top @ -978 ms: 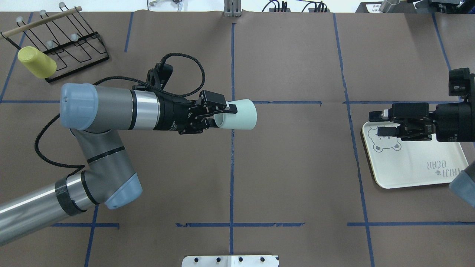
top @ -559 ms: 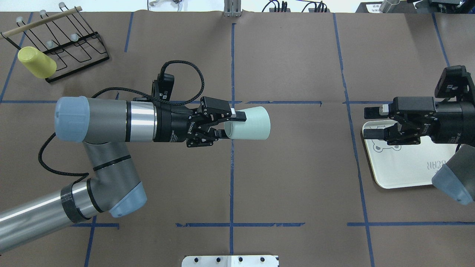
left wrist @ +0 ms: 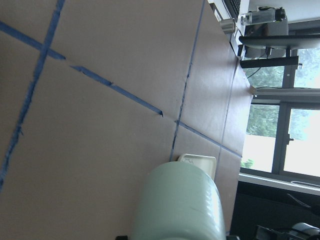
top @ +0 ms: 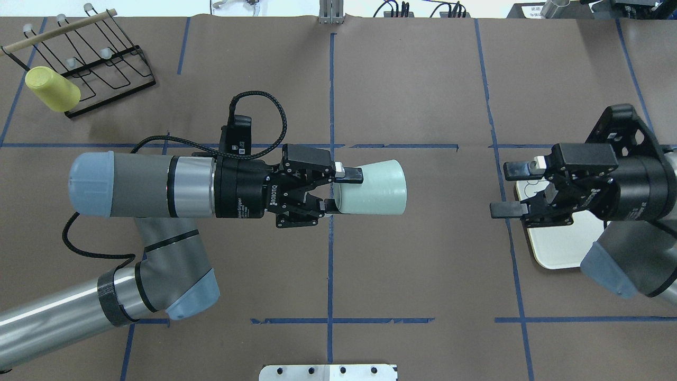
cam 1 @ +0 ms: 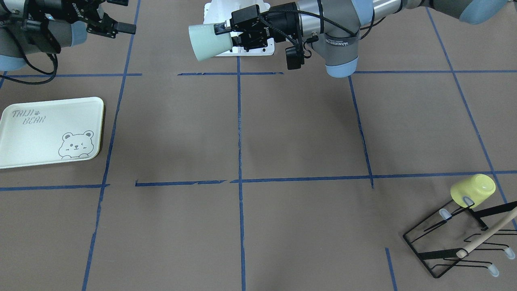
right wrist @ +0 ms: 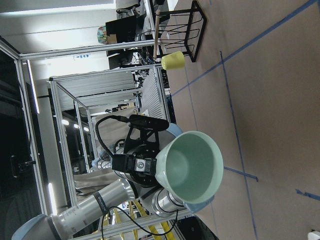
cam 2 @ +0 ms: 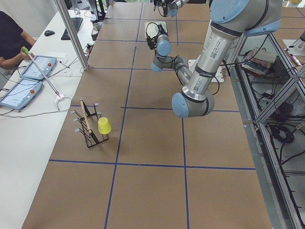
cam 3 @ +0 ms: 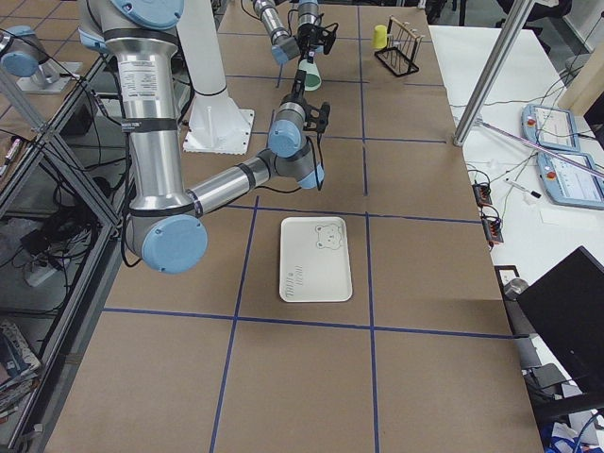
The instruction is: Left arm grabs green cup and hands to right arm on tray
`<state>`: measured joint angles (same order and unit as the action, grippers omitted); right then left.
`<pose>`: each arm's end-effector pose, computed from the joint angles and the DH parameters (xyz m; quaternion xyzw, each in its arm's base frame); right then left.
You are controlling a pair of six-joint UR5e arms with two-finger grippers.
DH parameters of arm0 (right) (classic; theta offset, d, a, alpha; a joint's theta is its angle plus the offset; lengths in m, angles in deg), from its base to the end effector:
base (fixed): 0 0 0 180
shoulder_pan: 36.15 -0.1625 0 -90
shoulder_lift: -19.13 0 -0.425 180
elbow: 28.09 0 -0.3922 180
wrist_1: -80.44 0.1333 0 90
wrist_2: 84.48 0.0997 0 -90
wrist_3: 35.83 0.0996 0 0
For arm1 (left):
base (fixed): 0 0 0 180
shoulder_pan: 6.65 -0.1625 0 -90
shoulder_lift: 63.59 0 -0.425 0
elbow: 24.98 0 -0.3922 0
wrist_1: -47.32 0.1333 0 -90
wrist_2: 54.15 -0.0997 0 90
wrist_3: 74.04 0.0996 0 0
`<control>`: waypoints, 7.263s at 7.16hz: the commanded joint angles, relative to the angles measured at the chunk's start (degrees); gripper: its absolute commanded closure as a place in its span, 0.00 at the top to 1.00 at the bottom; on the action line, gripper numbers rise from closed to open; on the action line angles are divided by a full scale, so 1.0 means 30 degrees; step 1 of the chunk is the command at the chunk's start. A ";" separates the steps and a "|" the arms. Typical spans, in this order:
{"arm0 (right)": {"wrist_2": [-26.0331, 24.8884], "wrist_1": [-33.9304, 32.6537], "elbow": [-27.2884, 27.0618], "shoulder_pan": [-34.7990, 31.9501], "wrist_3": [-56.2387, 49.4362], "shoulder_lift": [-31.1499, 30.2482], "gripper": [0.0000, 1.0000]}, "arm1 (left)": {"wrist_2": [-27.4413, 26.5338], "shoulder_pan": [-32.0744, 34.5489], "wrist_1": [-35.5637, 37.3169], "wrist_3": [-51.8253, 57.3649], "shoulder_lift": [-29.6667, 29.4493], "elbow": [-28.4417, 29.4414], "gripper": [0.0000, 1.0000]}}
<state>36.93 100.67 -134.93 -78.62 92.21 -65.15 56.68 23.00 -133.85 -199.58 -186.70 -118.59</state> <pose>-0.2395 -0.3296 0.3040 -0.0742 -0.8856 0.0598 0.4545 0.4372 -0.3615 0.1481 -0.1247 0.8783 -0.0959 0.4514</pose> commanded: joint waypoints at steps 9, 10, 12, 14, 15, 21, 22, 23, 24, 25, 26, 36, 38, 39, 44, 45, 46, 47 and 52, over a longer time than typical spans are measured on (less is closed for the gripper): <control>-0.4174 0.1868 0.1013 0.3609 -0.1898 0.1931 0.97 | 0.0205 -0.0886 -0.1310 -0.4472 0.0078 -0.0380 0.07; -0.4203 0.1868 0.1013 0.3551 -0.1898 0.1962 0.97 | 0.0205 -0.1120 -0.1310 -0.4472 0.0107 -0.0380 0.07; -0.4409 0.1868 0.1013 0.3550 -0.1927 0.1991 0.97 | 0.0176 -0.1239 -0.1310 -0.4501 0.0049 -0.0438 0.07; -0.4408 0.1839 0.1071 0.3579 -0.1898 0.2427 0.97 | 0.0146 -0.1240 -0.1310 -0.4531 -0.0039 -0.0438 0.07; -0.4438 0.1781 0.1159 0.3579 -0.1898 0.2779 0.97 | 0.0117 -0.1298 -0.1281 -0.4531 -0.0068 -0.0409 0.07; -0.4409 0.1985 0.1746 0.3871 -0.1956 0.3222 0.54 | 0.0029 -0.1533 -0.1252 -0.4502 -0.0186 -0.0380 0.09; -0.4409 0.1956 0.1746 0.3930 -0.1927 0.3222 0.39 | 0.0029 -0.1533 -0.1251 -0.4502 -0.0157 -0.0409 0.13; -0.4467 0.1956 0.1775 0.4076 -0.1956 0.3193 0.27 | 0.0029 -0.1533 -0.1251 -0.4502 -0.0156 -0.0409 0.17; -0.4467 0.1956 0.1746 0.4106 -0.1927 0.3192 0.23 | 0.0000 -0.1533 -0.1251 -0.4473 -0.0127 -0.0409 0.30; -0.4467 0.1956 0.1775 0.4136 -0.1927 0.3192 0.18 | 0.0000 -0.1533 -0.1222 -0.4443 -0.0127 -0.0409 0.63; -0.4467 0.1927 0.1746 0.4165 -0.1927 0.3163 0.06 | -0.0029 -0.1533 -0.1135 -0.4414 -0.0127 -0.0409 0.88; -0.4495 0.1986 0.1657 0.2504 -0.1927 0.0182 0.00 | -0.0438 -0.1270 -0.0900 -0.4267 0.0282 -0.0849 1.00; -0.4791 0.1724 0.1948 -0.0157 -0.1956 -0.1867 0.00 | -0.1811 -0.0686 -0.0697 -0.4238 0.0777 -0.0819 1.00; -0.4557 0.1548 0.3111 -0.1476 -0.2624 -0.2166 0.00 | -0.1758 0.0303 0.1249 -0.4209 0.0926 -0.0877 1.00; -0.0323 -0.7301 0.4120 -0.7039 -1.1456 -0.4219 0.00 | 0.0292 0.3381 1.6205 0.8798 0.2214 -0.4151 1.00; 0.1984 -1.0376 0.4090 -0.8273 -1.4552 -0.4220 0.00 | 0.0351 0.3911 1.9255 1.1961 0.2565 -0.4913 1.00; 0.2906 -1.2379 0.4090 -0.8692 -1.7048 -0.4307 0.00 | 0.0264 0.4235 2.2476 1.5270 0.3003 -0.5820 1.00; 0.3670 -1.4662 0.4090 -0.8319 -1.8640 -0.4395 0.00 | 0.0177 0.4877 2.6134 1.8290 0.3066 -0.6844 1.00; 0.4087 -2.2730 0.3243 -0.6120 -2.4689 -0.4192 0.00 | 0.0146 0.6700 3.0360 2.4297 0.5408 -0.9753 1.00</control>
<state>49.24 36.74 -124.25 -97.95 20.36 -78.07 57.09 42.72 -43.20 -127.47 -171.33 -147.06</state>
